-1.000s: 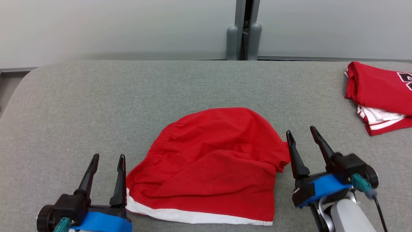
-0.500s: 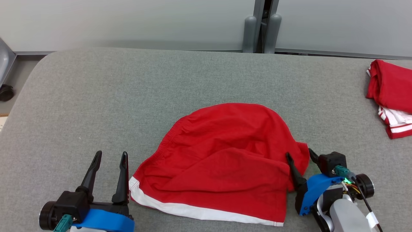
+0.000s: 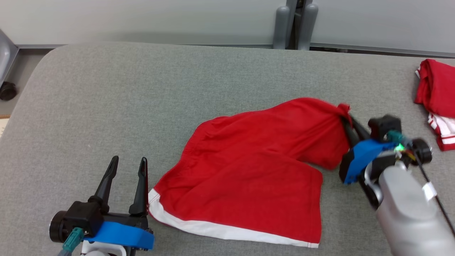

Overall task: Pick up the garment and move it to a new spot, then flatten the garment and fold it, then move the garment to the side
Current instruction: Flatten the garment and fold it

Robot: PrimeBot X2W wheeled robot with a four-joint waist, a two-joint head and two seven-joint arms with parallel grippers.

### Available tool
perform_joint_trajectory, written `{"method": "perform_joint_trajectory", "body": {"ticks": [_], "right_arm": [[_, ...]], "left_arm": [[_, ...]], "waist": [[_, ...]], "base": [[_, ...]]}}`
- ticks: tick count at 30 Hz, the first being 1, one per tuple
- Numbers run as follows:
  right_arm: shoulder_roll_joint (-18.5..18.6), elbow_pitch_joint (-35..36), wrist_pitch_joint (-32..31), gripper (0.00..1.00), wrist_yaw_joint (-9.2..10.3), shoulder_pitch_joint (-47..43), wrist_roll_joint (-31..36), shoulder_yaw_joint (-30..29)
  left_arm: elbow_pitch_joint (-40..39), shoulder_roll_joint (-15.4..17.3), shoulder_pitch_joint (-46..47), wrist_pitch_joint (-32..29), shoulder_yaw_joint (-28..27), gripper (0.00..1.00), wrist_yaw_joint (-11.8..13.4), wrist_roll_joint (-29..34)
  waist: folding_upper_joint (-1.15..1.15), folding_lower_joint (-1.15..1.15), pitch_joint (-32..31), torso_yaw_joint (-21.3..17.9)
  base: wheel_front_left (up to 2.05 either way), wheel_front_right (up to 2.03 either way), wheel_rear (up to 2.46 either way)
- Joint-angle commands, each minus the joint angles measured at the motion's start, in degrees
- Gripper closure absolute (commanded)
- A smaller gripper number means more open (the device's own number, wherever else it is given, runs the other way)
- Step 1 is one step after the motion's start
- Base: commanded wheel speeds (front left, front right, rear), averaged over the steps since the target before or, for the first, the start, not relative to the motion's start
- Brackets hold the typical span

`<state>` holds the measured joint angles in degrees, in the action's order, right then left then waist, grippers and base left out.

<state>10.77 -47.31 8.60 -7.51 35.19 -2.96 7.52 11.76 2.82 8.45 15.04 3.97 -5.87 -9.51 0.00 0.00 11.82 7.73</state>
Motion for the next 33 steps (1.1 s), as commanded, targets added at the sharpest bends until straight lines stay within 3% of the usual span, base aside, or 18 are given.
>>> {"method": "perform_joint_trajectory", "body": {"ticks": [1,12,14,15,20,24,33], "right_arm": [[0.8,-0.7,0.2,1.00,0.04,2.6,0.6,0.1],[4.2,-8.4,1.9,1.00,0.03,17.5,3.2,-2.1],[4.1,-10.7,2.2,0.58,0.04,19.1,4.0,-2.5],[3.8,-12.0,2.2,0.00,0.04,19.7,4.0,-2.6],[3.3,-15.6,4.7,0.00,0.04,20.6,4.1,-3.8],[3.0,-14.1,6.4,0.00,0.04,17.3,3.4,-5.5],[-0.1,11.6,6.6,0.00,0.03,-0.3,1.1,-8.7]], "left_arm": [[0.0,0.2,0.8,0.2,0.2,0.00,0.1,-0.2],[-0.1,0.2,2.8,0.2,2.5,0.00,0.9,-1.9],[-0.2,0.2,3.2,0.2,2.9,0.00,1.1,-2.0],[-0.2,0.2,3.2,0.2,3.1,0.00,1.2,-2.2],[-0.2,0.2,2.9,0.2,3.2,0.00,1.8,-2.4],[-0.1,0.2,2.1,0.2,2.2,0.00,1.8,-1.9],[0.3,0.2,-0.2,0.2,-0.2,0.00,0.9,0.2]], "waist": [[0.00,0.00,0.5,0.6],[0.00,0.00,3.1,3.8],[0.00,0.00,3.4,4.1],[0.00,0.00,3.5,4.2],[0.00,0.00,3.3,3.8],[0.00,0.00,1.9,2.3],[0.00,0.00,-2.3,-2.5]], "base": [[0.00,0.00,0.00],[0.00,0.00,0.00],[0.00,0.00,0.00],[0.00,0.00,0.00],[0.00,0.00,0.00],[0.00,0.00,0.00],[0.00,0.00,0.00]]}}
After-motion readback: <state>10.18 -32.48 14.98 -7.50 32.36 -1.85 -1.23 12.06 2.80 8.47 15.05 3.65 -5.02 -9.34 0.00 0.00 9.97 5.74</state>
